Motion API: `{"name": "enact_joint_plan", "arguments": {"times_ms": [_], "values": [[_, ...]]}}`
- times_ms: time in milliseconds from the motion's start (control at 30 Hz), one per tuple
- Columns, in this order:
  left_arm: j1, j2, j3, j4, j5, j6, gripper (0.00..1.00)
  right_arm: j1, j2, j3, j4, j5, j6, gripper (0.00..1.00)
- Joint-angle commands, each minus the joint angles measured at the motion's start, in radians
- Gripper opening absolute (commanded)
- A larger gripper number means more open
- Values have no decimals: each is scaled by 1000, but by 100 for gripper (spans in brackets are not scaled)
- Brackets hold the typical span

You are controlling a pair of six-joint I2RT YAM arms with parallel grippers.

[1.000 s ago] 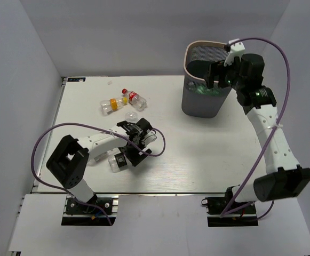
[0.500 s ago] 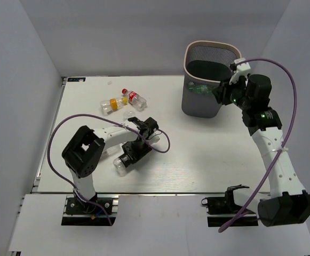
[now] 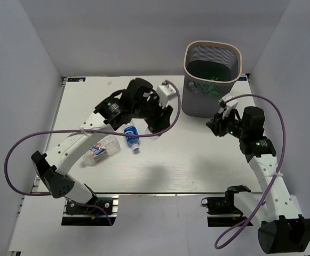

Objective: Put the plastic bottles in the bin

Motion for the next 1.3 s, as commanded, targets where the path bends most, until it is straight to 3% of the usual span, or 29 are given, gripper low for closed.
{"name": "enact_joint_plan", "arguments": {"times_ms": [0, 67, 100, 133, 200, 233, 433, 567, 667, 700, 767, 800, 900, 933, 1033, 1167, 1267], "values": [[20, -19, 58, 268, 111, -48, 24, -5, -50, -53, -27, -116, -156, 43], [20, -19, 58, 505, 89, -100, 24, -5, -78, -82, -113, -153, -211, 67], [20, -8, 45, 590, 89, -114, 24, -5, -87, -101, -135, -197, -296, 67], [20, 9, 45, 749, 89, -137, 24, -4, -95, -119, -199, -211, -324, 62], [20, 76, 61, 899, 75, -200, 24, -4, -138, -150, -234, -266, -436, 26], [20, 110, 86, 997, 75, -220, 24, -1, -148, -162, -266, -279, -462, 2], [30, 366, 313, 1282, 61, -364, 25, 2, -113, -222, -448, -375, -674, 0], [30, 512, 486, 1314, -44, -429, 25, -1, -83, -230, -428, -352, -677, 0], [30, 601, 571, 1314, -157, -441, 33, 2, -86, -243, -397, -365, -656, 0], [30, 615, 571, 1314, -190, -441, 47, 5, -93, -247, -389, -369, -650, 0], [30, 653, 571, 1347, -290, -441, 72, 4, -90, -250, -356, -372, -614, 21], [30, 673, 598, 1348, -318, -441, 81, 4, -84, -247, -347, -369, -607, 38], [39, 794, 773, 1268, -379, -441, 98, 7, -72, -243, -311, -380, -573, 49], [49, 822, 845, 1268, -379, -441, 100, 8, -67, -242, -304, -383, -543, 55], [62, 856, 867, 1268, -359, -464, 100, 28, -38, -230, -238, -380, -487, 64], [62, 703, 749, 1248, -300, -375, 100, 73, 57, -170, -155, -372, -414, 64], [62, 497, 639, 1087, -290, -222, 100, 143, 193, -99, -116, -351, -319, 62]]}}
